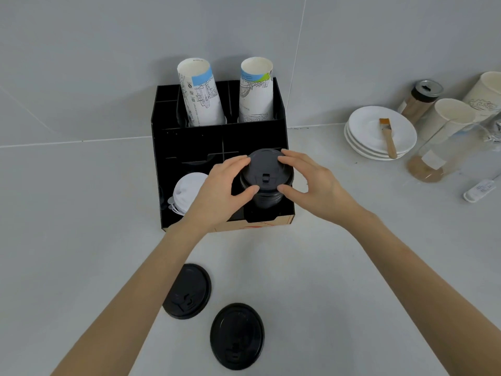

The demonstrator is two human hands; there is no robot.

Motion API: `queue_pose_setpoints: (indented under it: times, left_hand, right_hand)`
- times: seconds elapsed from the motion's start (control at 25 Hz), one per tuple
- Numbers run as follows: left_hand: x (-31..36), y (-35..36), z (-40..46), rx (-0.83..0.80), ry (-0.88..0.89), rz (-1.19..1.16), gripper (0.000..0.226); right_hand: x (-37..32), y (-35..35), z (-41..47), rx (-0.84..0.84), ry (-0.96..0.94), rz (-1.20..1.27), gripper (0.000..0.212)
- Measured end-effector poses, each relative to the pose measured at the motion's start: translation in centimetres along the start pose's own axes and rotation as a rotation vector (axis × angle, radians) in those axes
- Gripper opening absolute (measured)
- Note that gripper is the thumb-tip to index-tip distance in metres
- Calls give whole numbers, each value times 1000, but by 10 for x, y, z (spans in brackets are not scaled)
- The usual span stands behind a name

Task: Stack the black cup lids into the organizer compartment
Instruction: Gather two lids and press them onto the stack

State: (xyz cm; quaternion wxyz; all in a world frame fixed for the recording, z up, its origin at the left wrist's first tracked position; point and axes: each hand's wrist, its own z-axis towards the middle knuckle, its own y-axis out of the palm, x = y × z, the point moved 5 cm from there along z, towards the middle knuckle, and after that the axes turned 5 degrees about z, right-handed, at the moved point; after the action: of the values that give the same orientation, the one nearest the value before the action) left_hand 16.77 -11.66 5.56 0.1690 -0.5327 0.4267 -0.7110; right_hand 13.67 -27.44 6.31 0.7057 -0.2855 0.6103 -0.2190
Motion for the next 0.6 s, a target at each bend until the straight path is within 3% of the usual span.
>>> queue_pose_setpoints:
  times: [0.6]
  left_hand:
    - [-20, 21, 15, -115, -41, 29, 56]
  right_hand:
    - [22, 24, 11, -29, 102, -24, 51]
